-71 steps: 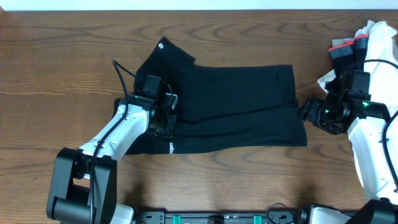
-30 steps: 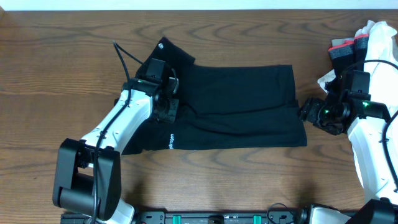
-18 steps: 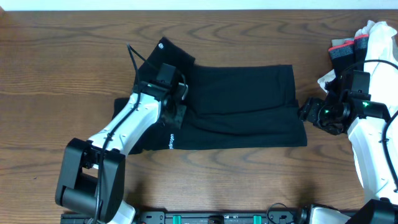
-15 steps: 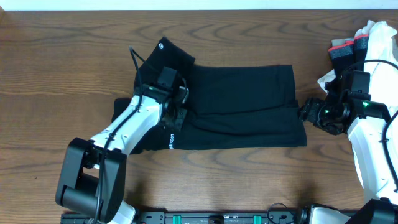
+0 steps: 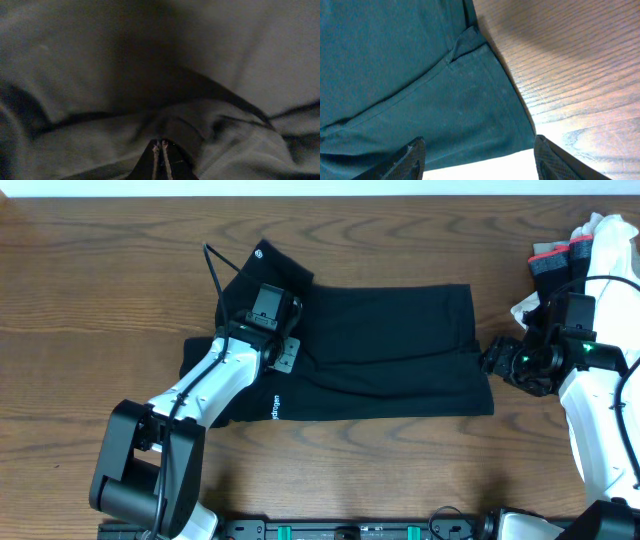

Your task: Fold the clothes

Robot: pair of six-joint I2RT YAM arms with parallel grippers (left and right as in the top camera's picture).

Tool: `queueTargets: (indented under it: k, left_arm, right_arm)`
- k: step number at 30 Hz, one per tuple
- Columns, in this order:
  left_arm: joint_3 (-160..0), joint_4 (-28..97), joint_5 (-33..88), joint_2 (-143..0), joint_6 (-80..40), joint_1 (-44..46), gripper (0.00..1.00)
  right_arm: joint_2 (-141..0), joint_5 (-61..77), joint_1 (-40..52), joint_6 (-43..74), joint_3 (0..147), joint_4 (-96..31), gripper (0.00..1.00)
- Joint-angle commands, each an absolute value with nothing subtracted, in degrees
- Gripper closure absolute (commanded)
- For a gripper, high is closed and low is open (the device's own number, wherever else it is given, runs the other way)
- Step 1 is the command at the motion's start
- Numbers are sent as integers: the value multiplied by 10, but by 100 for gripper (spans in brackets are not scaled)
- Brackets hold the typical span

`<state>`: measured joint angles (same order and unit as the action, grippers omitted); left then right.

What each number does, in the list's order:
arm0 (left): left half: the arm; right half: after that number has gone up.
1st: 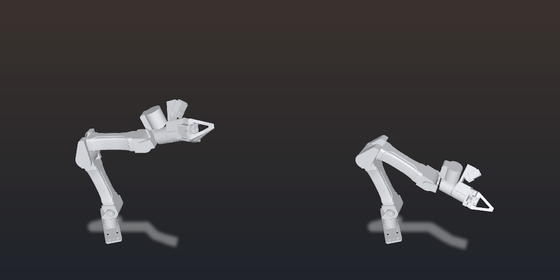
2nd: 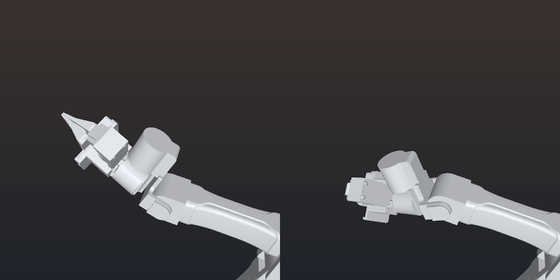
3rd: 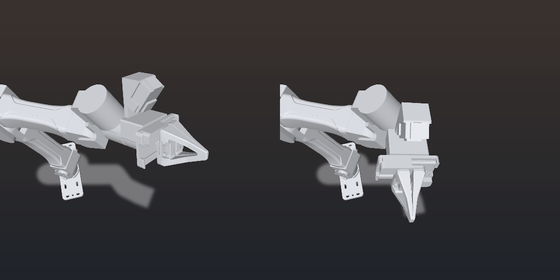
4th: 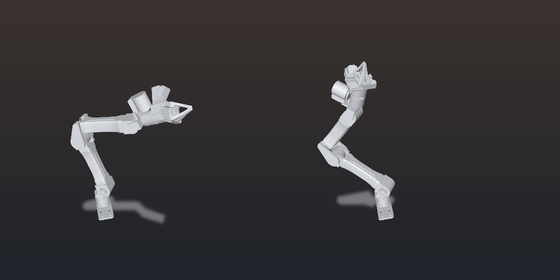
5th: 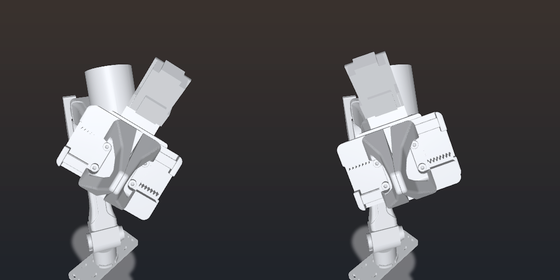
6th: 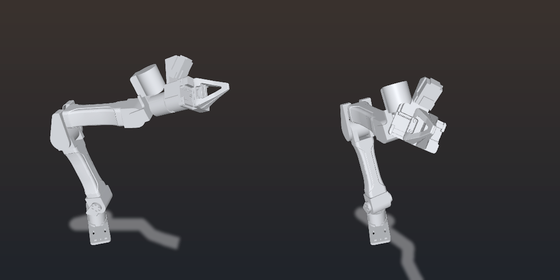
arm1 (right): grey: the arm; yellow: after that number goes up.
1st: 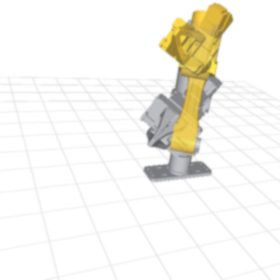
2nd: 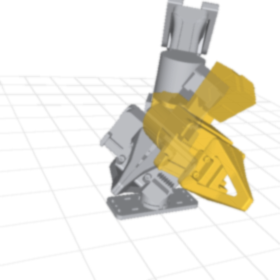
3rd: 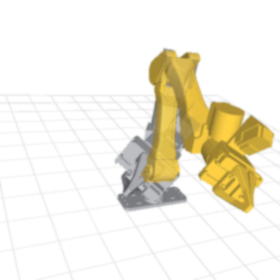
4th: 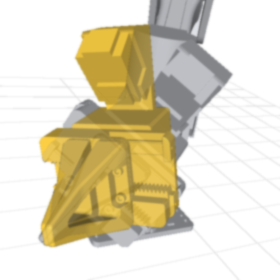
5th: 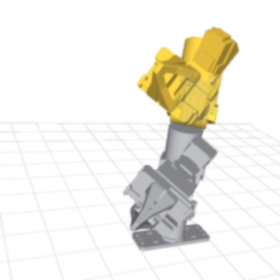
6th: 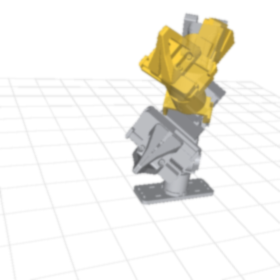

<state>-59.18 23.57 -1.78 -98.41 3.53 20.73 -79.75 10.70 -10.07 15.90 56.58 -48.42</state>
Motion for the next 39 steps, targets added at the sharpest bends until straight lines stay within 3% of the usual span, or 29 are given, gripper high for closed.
queueTargets:
  k: [1,8,17,22,25,32,39]
  left_arm:
    - [-611,239,-61,-986,45,206,94]
    - [-646,222,-67,-986,38,199,90]
    - [-653,403,37,-983,16,210,89]
    - [-627,380,37,-985,17,211,83]
    - [-613,349,37,-985,17,211,74]
    - [-595,334,34,-989,17,211,67]
    - [-595,292,12,-1006,19,209,69]
  right_arm:
    - [-794,110,-105,163,570,-485,32]
    - [-794,110,-105,163,570,-487,32]
    - [-794,110,-105,158,570,-493,32]
    - [-794,110,-105,158,570,-487,32]
    - [-794,110,-105,158,570,-488,32]
    - [-794,110,-105,158,570,-486,32]
    - [-794,110,-105,158,570,-489,32]
